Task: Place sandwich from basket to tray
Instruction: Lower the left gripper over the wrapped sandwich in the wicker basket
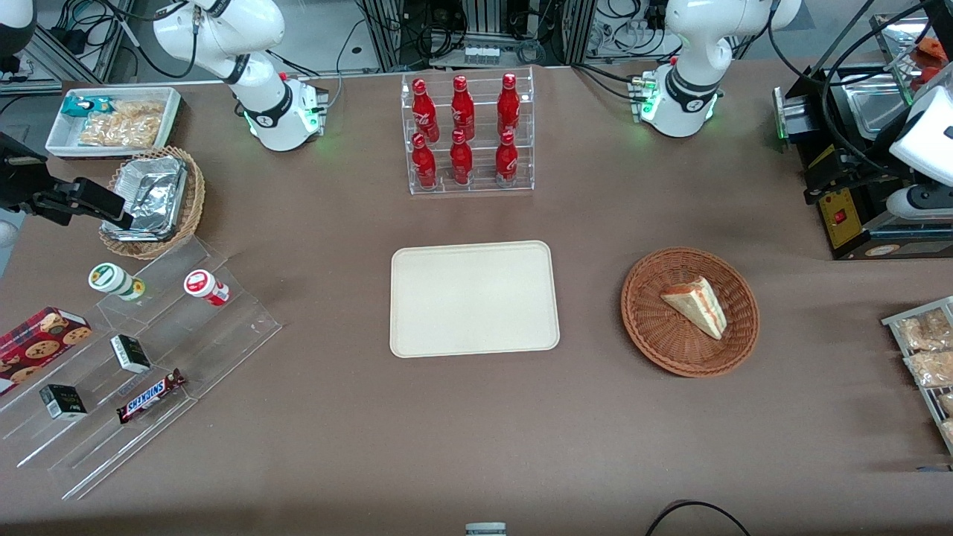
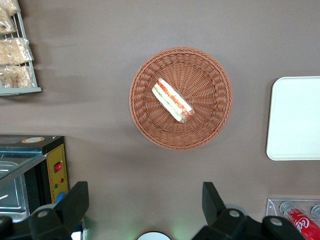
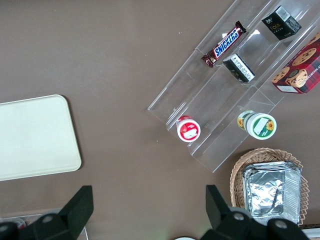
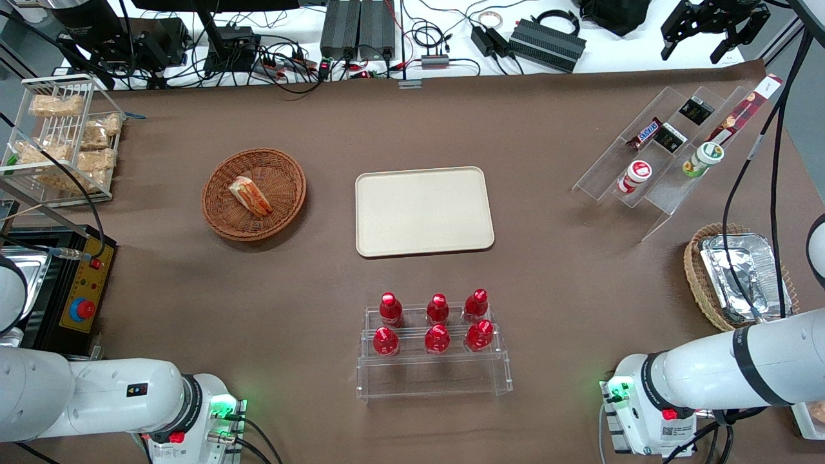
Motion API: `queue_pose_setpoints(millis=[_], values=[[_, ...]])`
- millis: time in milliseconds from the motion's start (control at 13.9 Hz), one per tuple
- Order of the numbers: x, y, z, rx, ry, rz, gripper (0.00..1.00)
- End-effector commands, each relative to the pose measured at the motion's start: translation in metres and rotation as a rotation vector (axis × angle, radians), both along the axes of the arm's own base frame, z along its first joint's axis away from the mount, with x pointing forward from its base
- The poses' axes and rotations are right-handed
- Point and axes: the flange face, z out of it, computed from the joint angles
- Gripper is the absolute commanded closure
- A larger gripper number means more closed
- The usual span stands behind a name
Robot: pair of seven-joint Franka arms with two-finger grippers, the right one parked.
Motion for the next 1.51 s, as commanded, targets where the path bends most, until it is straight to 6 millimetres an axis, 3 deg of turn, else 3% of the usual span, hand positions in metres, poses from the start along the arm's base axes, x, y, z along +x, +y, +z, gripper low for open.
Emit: queue_pose_setpoints(millis=[0, 144, 288, 577, 649, 793, 1009, 1297, 1441], values=[[-0.004, 0.004, 0.001, 0.015, 0.024, 0.019, 0.00], [0.006, 0.004, -0.004, 0.013, 0.028, 0.023, 0.00], [0.018, 0.000, -0.032, 0.022, 0.075, 0.079, 0.00], [0.061, -0.007, -0.110, 0.008, 0.089, 0.144, 0.00], [0.065, -0.017, -0.133, 0.008, 0.080, 0.166, 0.00], [0.063, -0.034, -0.180, 0.018, 0.051, 0.287, 0.00], [0.052, -0.039, -0.235, 0.013, 0.025, 0.418, 0.00], [0.037, -0.043, -0.286, -0.016, -0.044, 0.657, 0.00], [0.023, -0.043, -0.314, -0.032, -0.076, 0.686, 0.00]])
